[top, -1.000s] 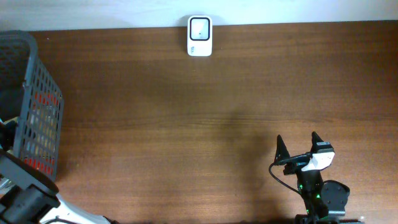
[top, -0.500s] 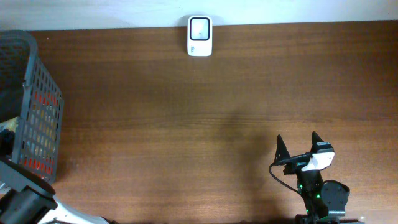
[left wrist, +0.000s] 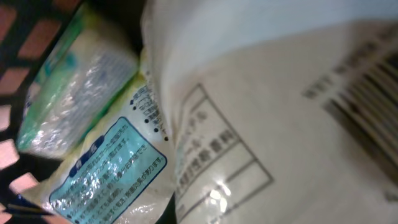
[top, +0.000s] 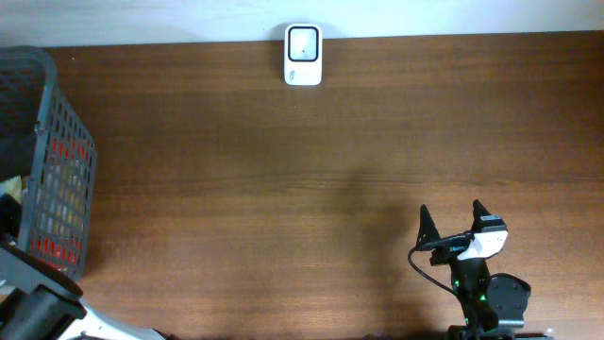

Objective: Scan the item barcode
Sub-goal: 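Reach the left gripper into the basket and grasp a white snack bag, then lift the white bag out and drop it on the table centre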

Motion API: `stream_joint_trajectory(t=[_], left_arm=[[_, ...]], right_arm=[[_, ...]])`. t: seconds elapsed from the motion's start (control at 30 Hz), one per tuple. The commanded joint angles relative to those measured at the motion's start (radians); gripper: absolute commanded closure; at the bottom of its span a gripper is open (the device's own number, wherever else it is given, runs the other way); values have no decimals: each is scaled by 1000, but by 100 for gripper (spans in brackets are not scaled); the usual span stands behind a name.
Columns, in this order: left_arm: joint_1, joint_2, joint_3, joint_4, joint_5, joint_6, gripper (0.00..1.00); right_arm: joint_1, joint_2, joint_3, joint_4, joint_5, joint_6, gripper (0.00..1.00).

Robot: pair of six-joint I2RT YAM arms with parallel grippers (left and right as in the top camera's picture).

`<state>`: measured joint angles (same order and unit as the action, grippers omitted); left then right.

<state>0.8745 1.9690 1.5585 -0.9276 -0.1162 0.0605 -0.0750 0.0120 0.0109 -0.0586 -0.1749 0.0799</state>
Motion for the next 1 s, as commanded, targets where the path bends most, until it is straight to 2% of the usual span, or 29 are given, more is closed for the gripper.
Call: stream_joint_trajectory(t=[0.0,0.07,0.17,0.3,0.37,0.43,0.47,0.5,0.6,0.63,0.73,0.83,0.87,0.93,0.97], left_arm=[[-10,-143,188,-13,315,-8,100],[-10,-216,315,-8,386,-79,100],[-24,-298,411,-1,460,-157,100],[-100,-393,417,-2,689,-251,100],[-211,-452,417,-25,786,-254,100],[-384,-482,417,-114,731,-245,100],[-509,-475,413,-188,613,-241,100],[-703,-444,367,-243,458,-242,100],[-979,-363,225,-237,243,-265,100],[-1046,-319,170,-233,185,-295,100],[-1171,-156,37,-171,172,-389,100],[-1250,3,18,-150,179,-412,100],[-1267,28,18,-150,179,-412,57],[-1266,24,35,-146,179,-412,14],[-1260,23,76,-159,180,-412,5]], right_arm=[[5,-6,-5,-6,2,5,1],[5,-6,-5,-6,2,5,1],[5,-6,-5,-6,2,5,1],[5,-6,-5,-6,2,5,1],[5,-6,-5,-5,2,5,1],[5,-5,-5,-6,2,5,1],[5,-5,-5,-6,2,5,1],[5,-5,-5,-6,2,5,1],[5,-5,-5,-6,2,5,1],[5,-5,-5,-6,2,5,1],[5,-5,-5,-6,2,5,1],[5,-5,-5,-6,2,5,1],[5,-5,-5,-6,2,5,1],[5,-5,-5,-6,2,5,1],[5,-5,-5,-6,2,5,1]])
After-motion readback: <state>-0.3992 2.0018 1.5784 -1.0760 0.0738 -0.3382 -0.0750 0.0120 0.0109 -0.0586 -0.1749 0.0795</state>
